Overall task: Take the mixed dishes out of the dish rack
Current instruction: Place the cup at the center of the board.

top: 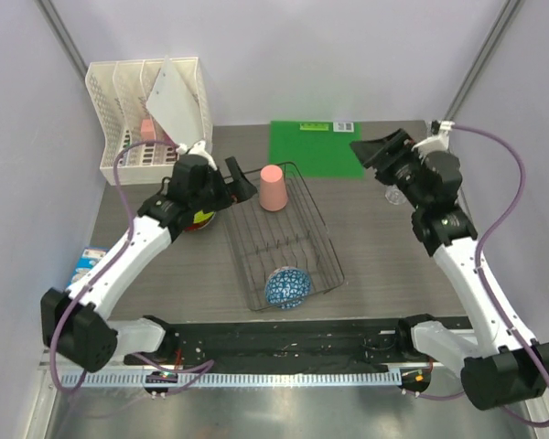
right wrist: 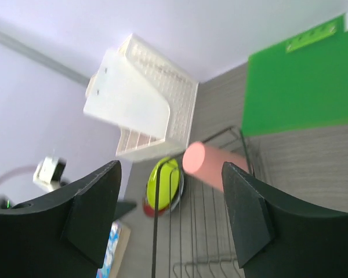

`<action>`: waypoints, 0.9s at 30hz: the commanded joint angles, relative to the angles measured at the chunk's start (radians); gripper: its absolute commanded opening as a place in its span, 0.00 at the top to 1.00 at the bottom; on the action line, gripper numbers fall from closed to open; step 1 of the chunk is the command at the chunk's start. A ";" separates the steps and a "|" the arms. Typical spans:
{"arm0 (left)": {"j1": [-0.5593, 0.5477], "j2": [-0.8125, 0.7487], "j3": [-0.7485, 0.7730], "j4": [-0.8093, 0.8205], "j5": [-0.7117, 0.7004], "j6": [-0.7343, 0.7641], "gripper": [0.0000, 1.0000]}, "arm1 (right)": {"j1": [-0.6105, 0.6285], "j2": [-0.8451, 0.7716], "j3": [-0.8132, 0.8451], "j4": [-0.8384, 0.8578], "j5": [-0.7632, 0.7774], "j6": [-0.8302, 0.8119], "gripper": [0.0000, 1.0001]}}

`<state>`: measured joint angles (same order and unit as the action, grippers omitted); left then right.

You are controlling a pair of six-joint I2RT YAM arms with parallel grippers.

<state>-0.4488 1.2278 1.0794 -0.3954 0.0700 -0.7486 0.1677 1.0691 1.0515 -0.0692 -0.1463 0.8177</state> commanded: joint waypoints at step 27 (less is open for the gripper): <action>-0.151 0.710 0.479 0.178 -0.312 0.388 0.00 | 0.079 -0.551 -0.582 0.236 -0.136 0.006 0.29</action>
<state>-0.6006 1.9175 1.5078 -0.2371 -0.2348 -0.3557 0.2428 0.5064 0.4843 0.1631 -0.2756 0.8257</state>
